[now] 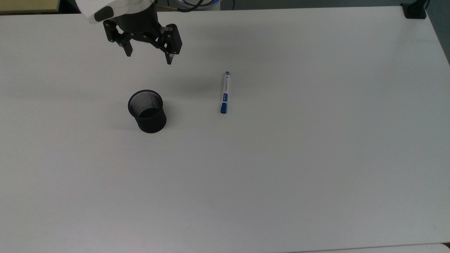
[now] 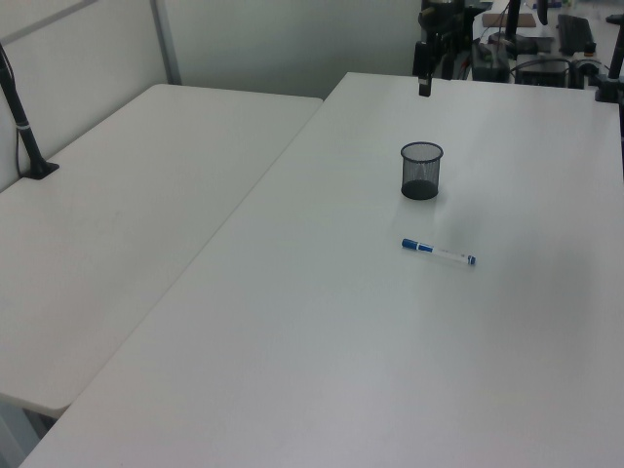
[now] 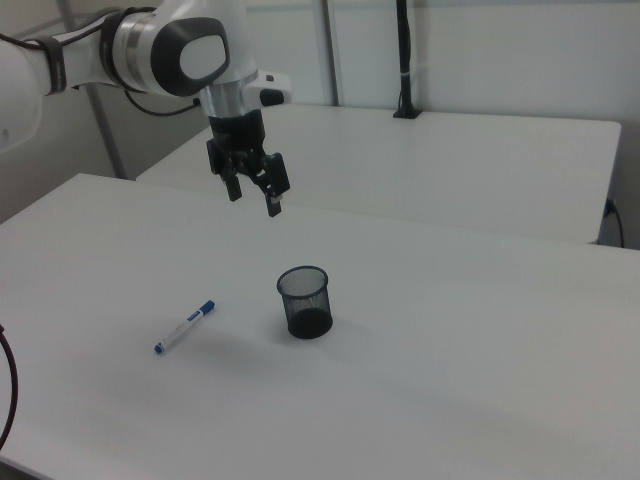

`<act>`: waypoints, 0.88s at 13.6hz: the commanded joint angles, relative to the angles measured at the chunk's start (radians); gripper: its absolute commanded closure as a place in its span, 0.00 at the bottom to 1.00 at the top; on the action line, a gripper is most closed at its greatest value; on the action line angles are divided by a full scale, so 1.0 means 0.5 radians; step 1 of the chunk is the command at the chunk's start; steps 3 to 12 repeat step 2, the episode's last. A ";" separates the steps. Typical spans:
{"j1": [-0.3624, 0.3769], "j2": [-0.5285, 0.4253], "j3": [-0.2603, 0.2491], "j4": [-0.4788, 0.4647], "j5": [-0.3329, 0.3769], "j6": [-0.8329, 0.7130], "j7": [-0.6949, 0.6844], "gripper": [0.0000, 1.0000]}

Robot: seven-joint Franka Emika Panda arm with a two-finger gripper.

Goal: Remove the marker
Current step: 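Open the gripper, release the marker, and raise the gripper away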

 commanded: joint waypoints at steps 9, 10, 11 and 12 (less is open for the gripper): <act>-0.036 -0.095 -0.001 -0.057 -0.013 -0.051 0.002 0.00; -0.036 -0.095 -0.001 -0.057 -0.013 -0.051 0.002 0.00; -0.036 -0.095 -0.001 -0.057 -0.013 -0.051 0.002 0.00; -0.036 -0.095 -0.001 -0.057 -0.013 -0.051 0.002 0.00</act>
